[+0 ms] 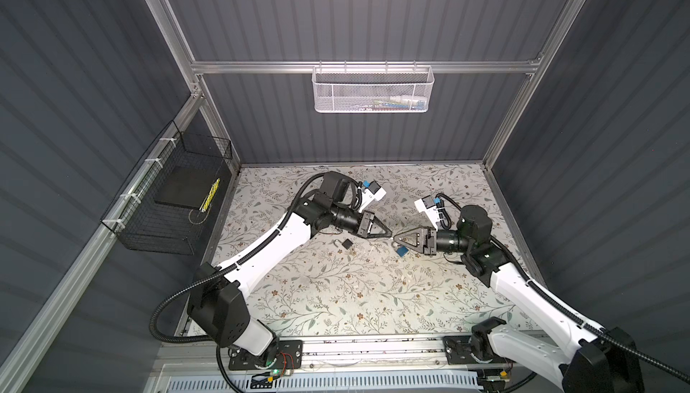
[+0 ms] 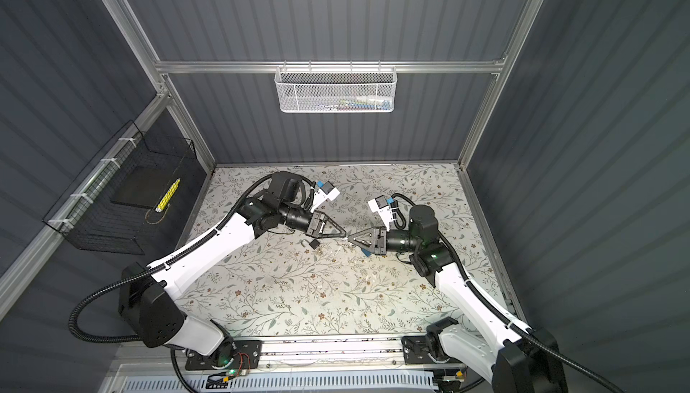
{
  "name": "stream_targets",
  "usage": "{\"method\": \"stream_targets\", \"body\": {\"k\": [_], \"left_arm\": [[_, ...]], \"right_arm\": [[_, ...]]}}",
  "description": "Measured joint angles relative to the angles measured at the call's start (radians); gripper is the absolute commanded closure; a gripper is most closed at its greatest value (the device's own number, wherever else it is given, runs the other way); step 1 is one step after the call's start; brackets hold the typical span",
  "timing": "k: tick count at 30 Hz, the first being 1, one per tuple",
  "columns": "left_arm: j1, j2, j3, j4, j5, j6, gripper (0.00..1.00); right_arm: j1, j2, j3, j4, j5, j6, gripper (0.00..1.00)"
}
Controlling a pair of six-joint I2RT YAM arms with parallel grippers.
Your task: Unlock with the key
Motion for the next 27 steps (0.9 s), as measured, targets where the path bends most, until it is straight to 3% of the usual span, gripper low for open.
{"method": "stream_targets", "body": {"k": [4, 7, 10, 13, 17, 20, 27], "left_arm": [[0.000, 0.000, 0.000, -0.003, -0.005, 0.006, 1.00], [-0.002, 0.000, 0.000, -0.008, -0.026, 0.006, 0.86], [0.002, 0.000, -0.001, 0.002, -0.078, -0.008, 0.64], [0.030, -0.007, -0.019, 0.039, -0.137, -0.068, 0.62], [0.114, -0.040, -0.102, 0.124, -0.209, -0.185, 0.54], [0.163, -0.050, -0.153, 0.162, -0.264, -0.269, 0.53], [0.166, -0.050, -0.191, 0.238, -0.321, -0.425, 0.53]], "right_arm": [[0.000, -0.004, 0.005, -0.021, -0.009, -0.018, 1.00], [0.000, -0.006, 0.014, -0.058, 0.004, -0.046, 1.00], [0.001, -0.026, 0.026, -0.111, 0.042, -0.088, 1.00], [0.008, -0.062, 0.048, -0.185, 0.126, -0.150, 1.00], [0.040, -0.112, 0.072, -0.273, 0.312, -0.245, 1.00], [0.100, -0.141, 0.073, -0.320, 0.495, -0.318, 1.00], [0.340, -0.131, 0.074, -0.334, 1.007, -0.515, 1.00]]}}
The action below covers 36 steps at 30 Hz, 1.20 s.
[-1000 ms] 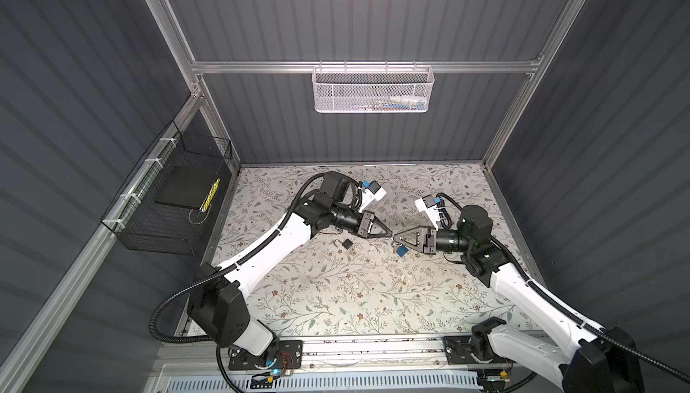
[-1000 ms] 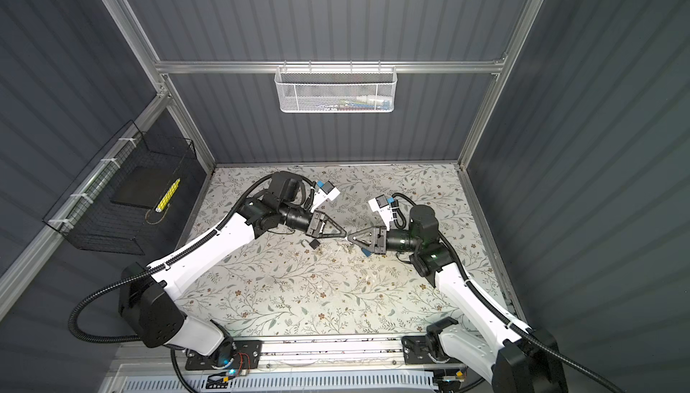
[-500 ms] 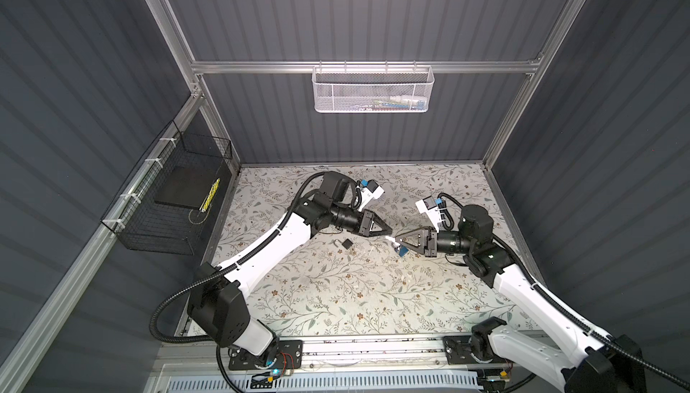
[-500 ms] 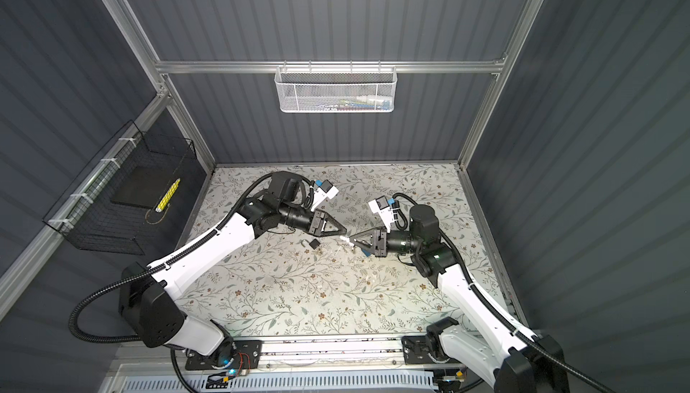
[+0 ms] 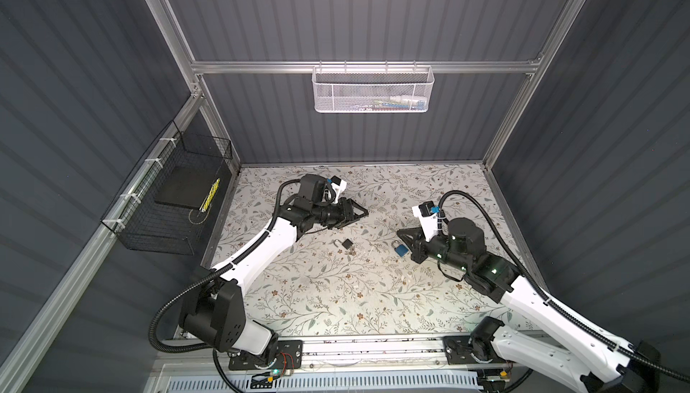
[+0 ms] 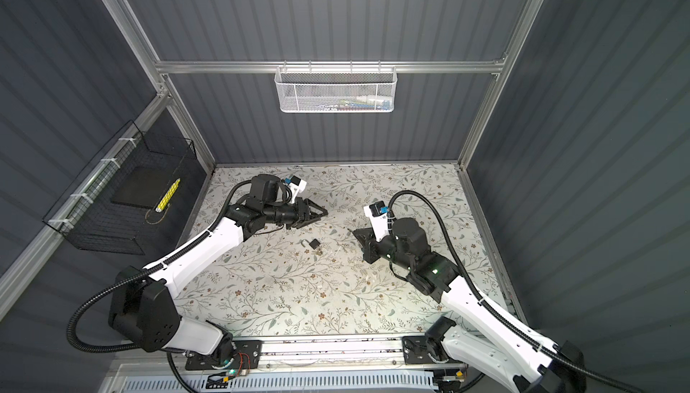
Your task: Unlock with the key
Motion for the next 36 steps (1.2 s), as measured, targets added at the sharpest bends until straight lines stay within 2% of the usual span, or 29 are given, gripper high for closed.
{"method": "stream_targets", "body": {"k": [6, 12, 18, 25, 36], "left_arm": [[-0.012, -0.004, -0.046, 0.084, -0.011, -0.117, 0.51], [-0.037, -0.026, -0.034, 0.082, -0.044, -0.165, 0.48], [-0.067, -0.035, -0.011, 0.089, -0.046, -0.202, 0.48], [-0.117, -0.034, 0.017, 0.095, -0.047, -0.241, 0.48], [-0.136, -0.003, 0.045, 0.116, -0.046, -0.269, 0.64]], "right_arm": [[0.156, 0.054, -0.031, 0.154, 0.364, -0.204, 1.00], [0.268, 0.142, -0.042, 0.313, 0.561, -0.388, 1.00], [0.291, 0.180, -0.042, 0.419, 0.634, -0.481, 1.00], [0.304, 0.213, -0.042, 0.471, 0.654, -0.526, 1.00], [0.322, 0.214, -0.042, 0.507, 0.676, -0.565, 1.00]]}}
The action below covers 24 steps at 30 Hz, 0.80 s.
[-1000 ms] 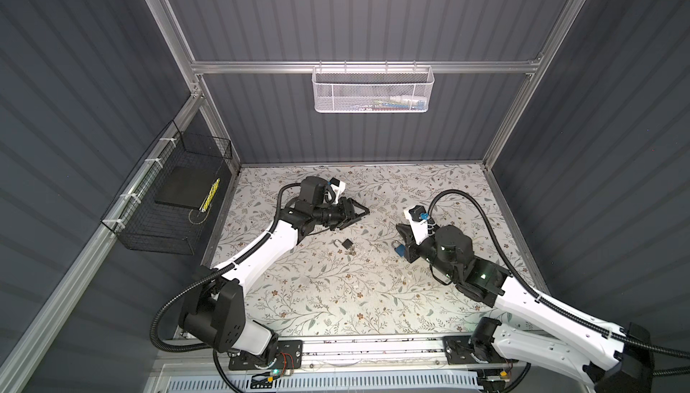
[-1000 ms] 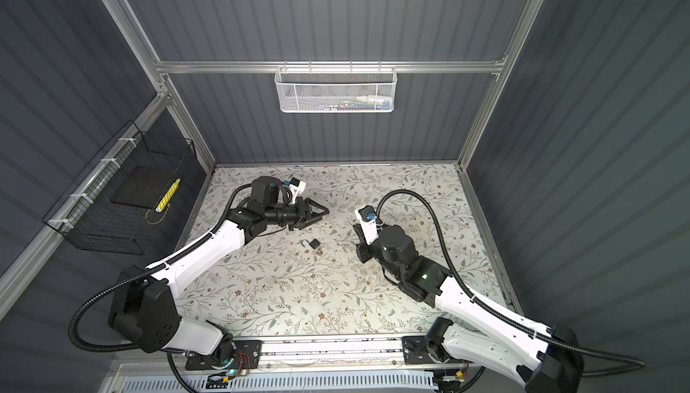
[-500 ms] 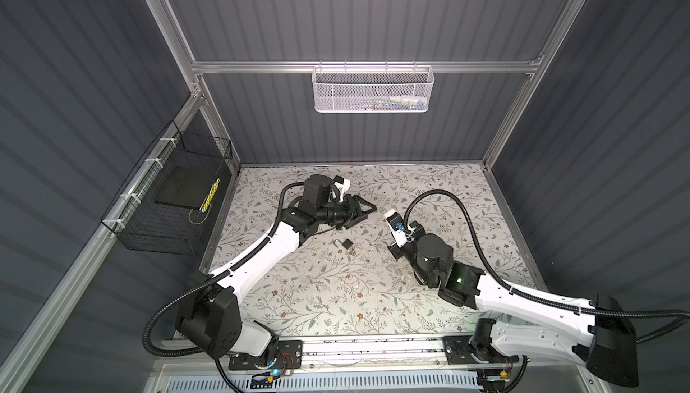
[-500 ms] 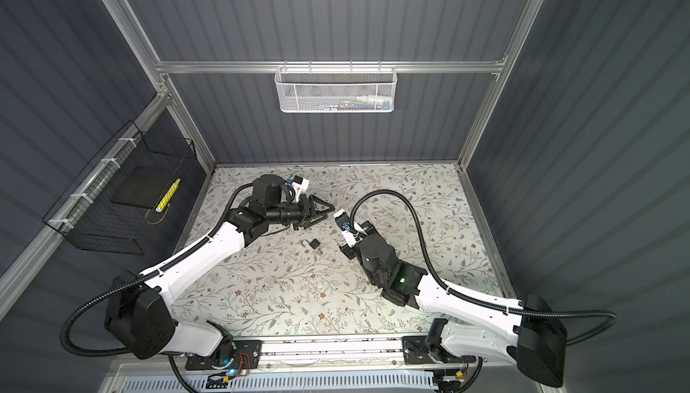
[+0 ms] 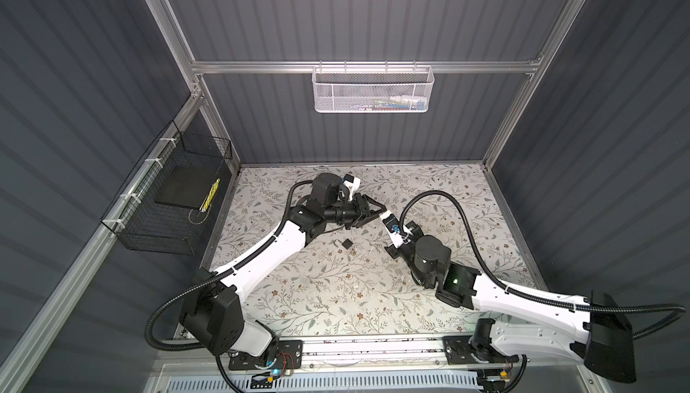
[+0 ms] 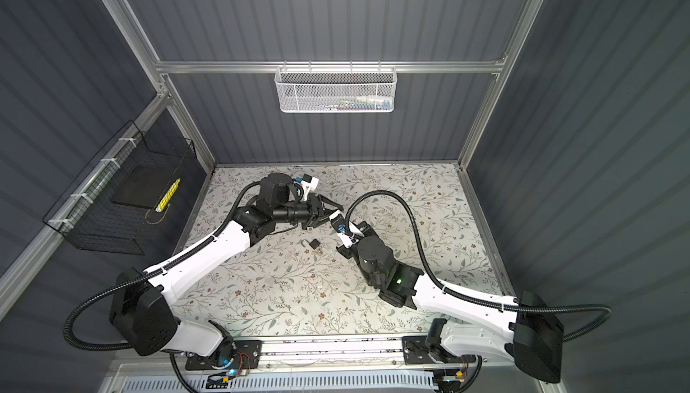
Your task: Unlock with the key
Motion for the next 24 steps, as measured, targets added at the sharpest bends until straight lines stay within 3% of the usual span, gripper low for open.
{"method": "stream_targets", "body": {"k": [17, 20, 24], "left_arm": [[0.001, 0.030, 0.013, -0.003, 0.003, -0.012, 0.90], [0.002, 0.030, 0.014, -0.003, 0.003, -0.019, 1.00], [0.002, 0.032, 0.016, -0.004, 0.003, -0.023, 1.00]], "right_arm": [[0.020, 0.074, 0.002, 0.054, 0.076, -0.071, 1.00], [0.023, 0.082, 0.002, 0.065, 0.090, -0.087, 1.00], [0.027, 0.087, 0.002, 0.069, 0.103, -0.101, 1.00]]}}
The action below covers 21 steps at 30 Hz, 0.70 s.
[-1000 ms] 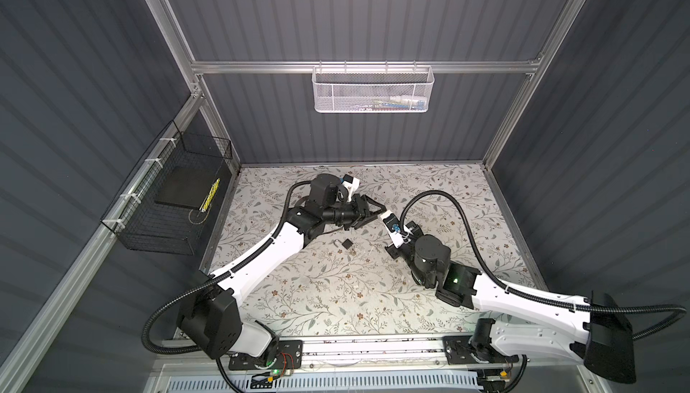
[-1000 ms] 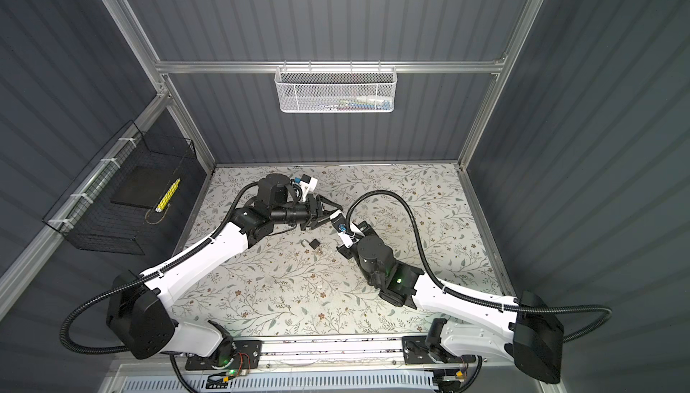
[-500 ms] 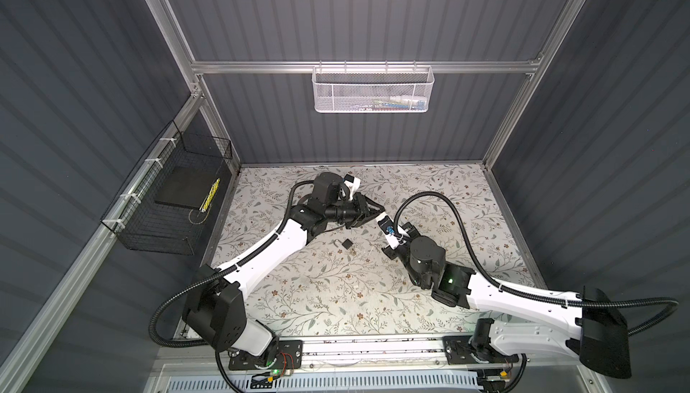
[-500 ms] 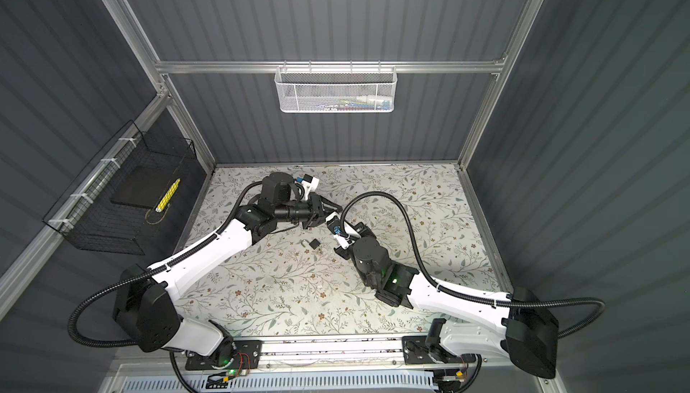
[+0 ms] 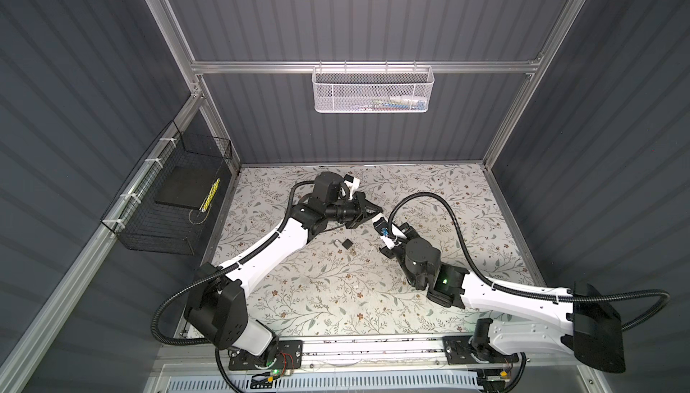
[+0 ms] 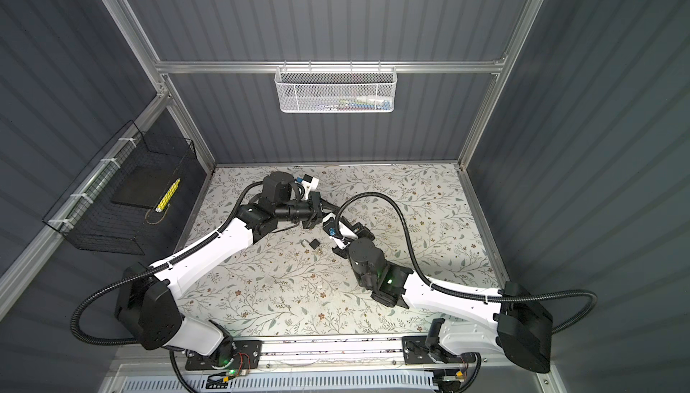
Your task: Unlock with the key
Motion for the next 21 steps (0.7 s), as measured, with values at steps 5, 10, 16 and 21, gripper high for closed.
{"method": "stream_targets", "body": {"k": [5, 10, 16, 21], "left_arm": [[0.000, 0.002, 0.013, -0.018, -0.004, 0.023, 1.00], [0.001, 0.004, 0.031, -0.040, -0.028, 0.073, 1.00], [0.014, 0.004, 0.039, -0.099, -0.083, 0.152, 1.00], [0.016, 0.003, 0.056, -0.135, -0.135, 0.239, 1.00]], "right_arm": [[0.000, -0.005, 0.000, -0.020, 0.003, 0.018, 0.83], [0.000, -0.053, 0.000, -0.091, 0.005, 0.089, 0.76], [-0.040, -0.174, 0.010, -0.235, -0.015, 0.270, 0.71], [-0.242, -0.242, 0.068, -0.409, -0.252, 0.587, 0.70]]}}
